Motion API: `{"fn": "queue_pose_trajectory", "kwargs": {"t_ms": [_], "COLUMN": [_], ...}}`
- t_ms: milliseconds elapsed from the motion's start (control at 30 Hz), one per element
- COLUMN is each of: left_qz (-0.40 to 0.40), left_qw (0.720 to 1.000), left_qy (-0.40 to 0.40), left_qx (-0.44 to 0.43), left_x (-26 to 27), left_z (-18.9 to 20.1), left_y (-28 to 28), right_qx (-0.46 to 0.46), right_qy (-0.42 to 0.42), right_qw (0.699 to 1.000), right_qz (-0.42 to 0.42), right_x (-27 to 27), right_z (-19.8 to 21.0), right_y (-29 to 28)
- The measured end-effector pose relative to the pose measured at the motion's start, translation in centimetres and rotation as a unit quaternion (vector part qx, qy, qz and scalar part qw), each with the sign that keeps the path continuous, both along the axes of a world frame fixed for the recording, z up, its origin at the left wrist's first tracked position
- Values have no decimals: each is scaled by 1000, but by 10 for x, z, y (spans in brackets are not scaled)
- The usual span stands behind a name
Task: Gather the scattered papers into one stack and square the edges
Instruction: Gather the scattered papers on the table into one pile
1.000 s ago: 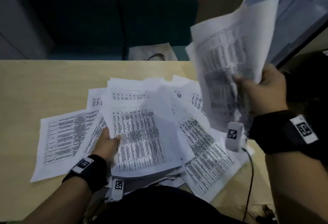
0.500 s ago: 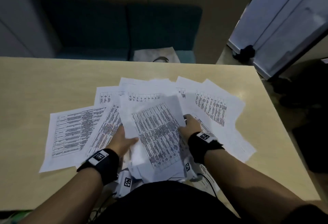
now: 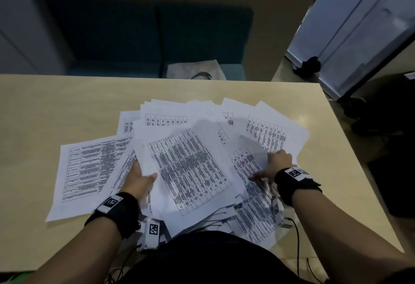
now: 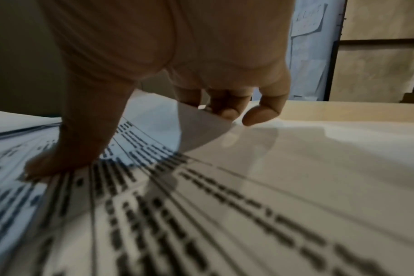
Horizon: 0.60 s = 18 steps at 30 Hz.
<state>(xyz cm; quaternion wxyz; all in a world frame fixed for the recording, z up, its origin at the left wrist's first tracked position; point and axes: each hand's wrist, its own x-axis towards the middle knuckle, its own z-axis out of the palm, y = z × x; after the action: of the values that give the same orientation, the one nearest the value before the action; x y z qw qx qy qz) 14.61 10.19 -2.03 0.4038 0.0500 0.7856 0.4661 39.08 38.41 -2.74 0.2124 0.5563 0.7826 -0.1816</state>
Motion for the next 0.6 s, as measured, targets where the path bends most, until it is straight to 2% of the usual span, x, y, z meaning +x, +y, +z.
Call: {"fn": "queue_pose_trajectory", "kwargs": {"t_ms": [133,267,333,467,600], "left_qz": [-7,-7,1,-2,4], "left_qw": [1000,1000,1000,1000,1000], "left_qy": [13,19,24,25,13], "left_qx": [2,-3,1,2,5], "left_x": [3,6,7,5,1], "left_z": [0,3,4,2,-5], "left_y": [0,-1,0,-2,-2], "right_qx": [36,-21,-47,-21,-65], "right_qy": [49,130,113,53,173], "right_qw": [998,989,989,998,976], "right_qz": [25,-66,-81,-41,-115], "right_x": [-3,-2,-3,-7,-2], "right_z": [9,12,14,22,15], "right_y": [-11,-11,-10,-13,-15]}}
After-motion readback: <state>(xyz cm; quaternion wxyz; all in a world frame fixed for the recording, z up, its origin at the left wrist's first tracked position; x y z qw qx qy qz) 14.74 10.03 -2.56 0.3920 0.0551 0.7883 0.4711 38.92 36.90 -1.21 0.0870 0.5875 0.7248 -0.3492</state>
